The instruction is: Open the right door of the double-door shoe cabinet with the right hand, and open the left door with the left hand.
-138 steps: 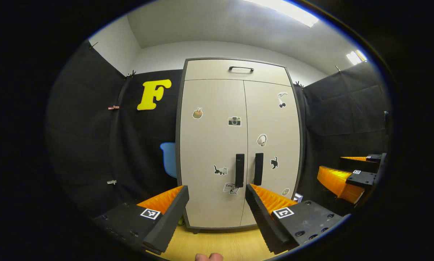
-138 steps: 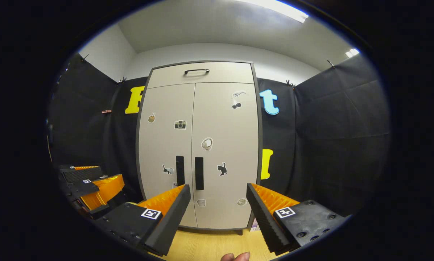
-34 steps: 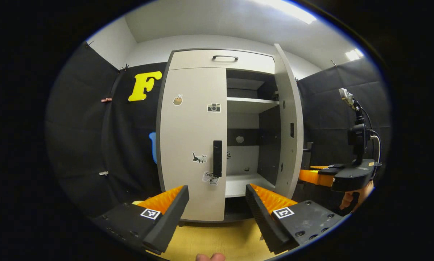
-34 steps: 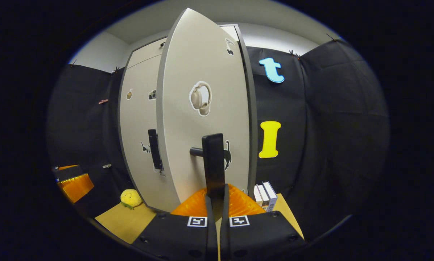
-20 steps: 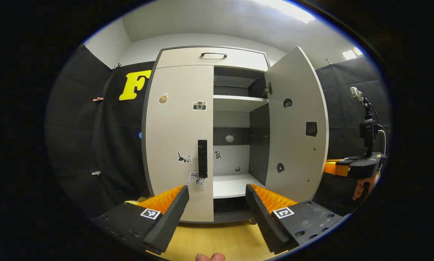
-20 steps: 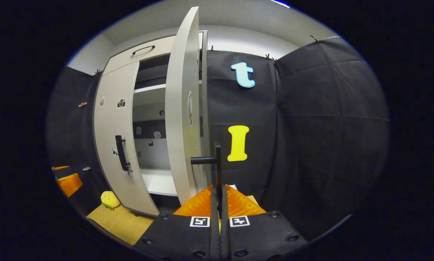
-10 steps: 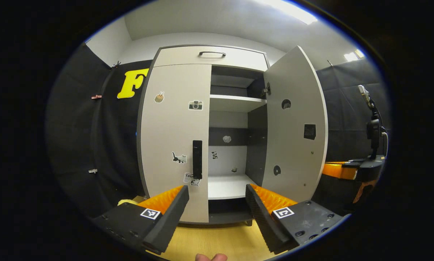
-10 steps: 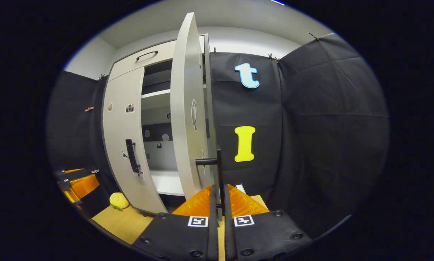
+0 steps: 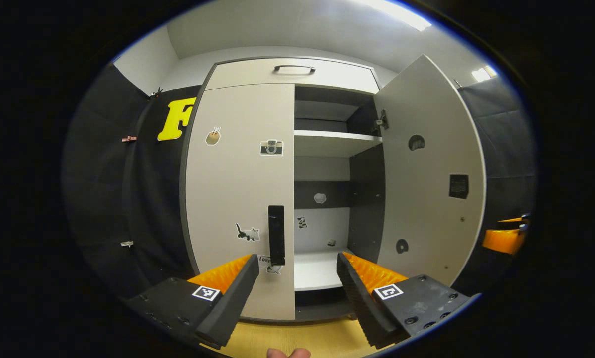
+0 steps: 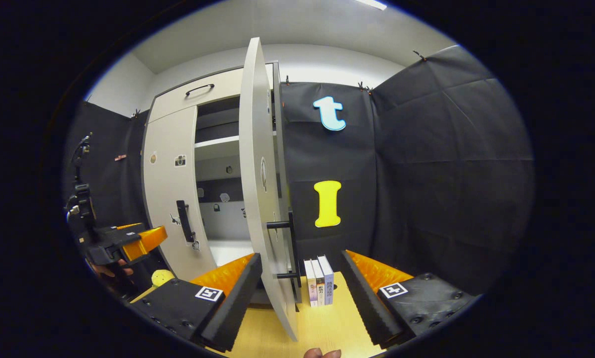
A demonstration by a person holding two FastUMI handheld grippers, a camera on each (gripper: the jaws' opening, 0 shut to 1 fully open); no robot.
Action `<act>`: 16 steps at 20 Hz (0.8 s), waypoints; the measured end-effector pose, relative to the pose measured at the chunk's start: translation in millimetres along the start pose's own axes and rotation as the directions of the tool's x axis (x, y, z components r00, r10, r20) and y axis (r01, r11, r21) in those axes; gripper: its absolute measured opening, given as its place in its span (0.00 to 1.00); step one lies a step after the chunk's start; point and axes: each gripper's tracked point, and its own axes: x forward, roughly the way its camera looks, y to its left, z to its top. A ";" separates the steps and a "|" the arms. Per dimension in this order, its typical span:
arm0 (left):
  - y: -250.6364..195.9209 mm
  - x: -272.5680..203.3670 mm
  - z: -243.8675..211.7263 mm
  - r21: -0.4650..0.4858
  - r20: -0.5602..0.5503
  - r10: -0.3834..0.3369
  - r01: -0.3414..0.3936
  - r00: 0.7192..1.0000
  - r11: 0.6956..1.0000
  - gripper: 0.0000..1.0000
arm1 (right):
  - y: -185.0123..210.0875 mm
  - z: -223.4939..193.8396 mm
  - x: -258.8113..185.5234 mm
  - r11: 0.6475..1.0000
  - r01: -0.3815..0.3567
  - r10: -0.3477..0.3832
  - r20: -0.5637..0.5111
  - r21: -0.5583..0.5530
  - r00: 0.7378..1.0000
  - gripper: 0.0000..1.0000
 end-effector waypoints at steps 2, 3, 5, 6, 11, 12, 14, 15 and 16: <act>8.8 21.9 1.3 0.003 0.000 0.017 -0.017 1.000 1.000 0.97 | 0.4 0.2 -1.0 1.000 0.001 -0.001 0.001 0.004 1.000 0.98; 11.3 33.0 2.6 0.002 0.002 0.021 -0.021 1.000 1.000 0.97 | 0.7 0.5 -3.2 1.000 -0.001 0.001 -0.001 0.008 1.000 0.98; 17.2 54.5 2.6 0.006 0.004 0.028 -0.028 1.000 1.000 0.97 | 0.6 0.0 -5.0 1.000 0.002 -0.002 0.001 0.007 1.000 0.98; 20.4 64.6 -0.4 0.012 -0.002 0.036 -0.036 0.999 0.999 0.97 | 0.5 0.5 -3.7 1.000 0.003 -0.003 0.002 0.001 1.000 0.98; 32.3 109.6 -16.0 0.004 -0.010 0.068 -0.068 0.998 0.998 0.88 | -8.9 -1.6 -5.6 1.000 0.025 -0.025 -0.003 -0.009 1.000 0.98; 33.7 117.9 -18.8 -0.005 -0.016 0.065 -0.065 0.998 0.998 0.86 | -9.3 -1.5 -4.0 1.000 0.031 -0.031 -0.004 -0.005 1.000 0.98; 36.8 130.6 -24.6 -0.008 -0.025 0.067 -0.067 0.997 0.998 0.77 | -11.5 -2.2 -3.5 0.999 0.042 -0.042 -0.006 -0.003 0.999 0.98; 39.5 136.0 -26.3 -0.001 -0.028 0.072 -0.072 0.997 0.997 0.72 | -12.8 -3.1 -3.6 0.999 0.045 -0.045 -0.008 -0.003 0.999 0.98; 39.7 141.0 -27.0 0.005 -0.028 0.074 -0.074 0.997 0.997 0.69 | -13.8 -2.7 -3.4 0.999 0.046 -0.046 -0.009 -0.003 0.999 0.98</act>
